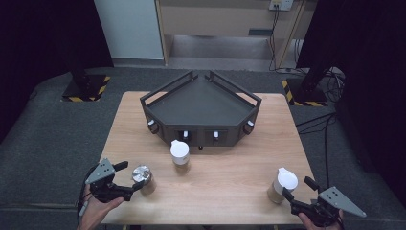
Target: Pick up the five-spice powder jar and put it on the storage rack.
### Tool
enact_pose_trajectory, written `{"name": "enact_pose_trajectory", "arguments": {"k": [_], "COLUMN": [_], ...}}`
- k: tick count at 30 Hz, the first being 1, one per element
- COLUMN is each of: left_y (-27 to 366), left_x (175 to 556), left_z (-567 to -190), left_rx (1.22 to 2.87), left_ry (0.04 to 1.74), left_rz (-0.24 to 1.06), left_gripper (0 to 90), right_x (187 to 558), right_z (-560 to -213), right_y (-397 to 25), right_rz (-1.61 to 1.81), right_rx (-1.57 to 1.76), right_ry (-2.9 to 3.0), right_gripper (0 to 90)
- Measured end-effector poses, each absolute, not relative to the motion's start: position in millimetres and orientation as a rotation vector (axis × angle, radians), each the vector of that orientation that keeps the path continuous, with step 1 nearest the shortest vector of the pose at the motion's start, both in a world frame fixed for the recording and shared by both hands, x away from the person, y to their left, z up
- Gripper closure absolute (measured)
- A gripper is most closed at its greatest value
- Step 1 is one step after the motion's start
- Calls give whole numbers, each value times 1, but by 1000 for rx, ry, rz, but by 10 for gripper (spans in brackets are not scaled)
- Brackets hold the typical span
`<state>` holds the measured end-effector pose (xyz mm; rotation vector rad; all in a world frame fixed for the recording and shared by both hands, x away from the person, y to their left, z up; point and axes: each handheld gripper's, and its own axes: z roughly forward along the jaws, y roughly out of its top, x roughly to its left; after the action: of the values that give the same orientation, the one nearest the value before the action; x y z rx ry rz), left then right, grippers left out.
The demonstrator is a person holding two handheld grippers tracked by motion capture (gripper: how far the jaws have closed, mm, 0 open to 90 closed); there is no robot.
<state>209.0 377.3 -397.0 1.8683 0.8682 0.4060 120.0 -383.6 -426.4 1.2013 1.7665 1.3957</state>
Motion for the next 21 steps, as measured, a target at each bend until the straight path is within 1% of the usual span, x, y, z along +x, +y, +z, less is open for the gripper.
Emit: {"name": "enact_pose_trajectory", "arguments": {"k": [9,15,19,21], "left_y": [378,379,379,378], "left_x": [217,221,226,228], "left_z": [-408,-415,-418,-419], "left_rx": [1861,1852,1855,1859], "left_ry": [878,870,850,839], "left_rz": [380,353,334,333], "left_gripper": [53,84,129,166], "right_x": [120,120,120,120], "right_z": [-426,-426,-427,-427], "right_y": [-384,-384,-384,-384], "right_rz": [1397,1396,1399,1399], "right_rx": [1199,1199,1201,1204], "right_ry": [1767,1767,1766,1765], "right_gripper": [82,82,82,82]}}
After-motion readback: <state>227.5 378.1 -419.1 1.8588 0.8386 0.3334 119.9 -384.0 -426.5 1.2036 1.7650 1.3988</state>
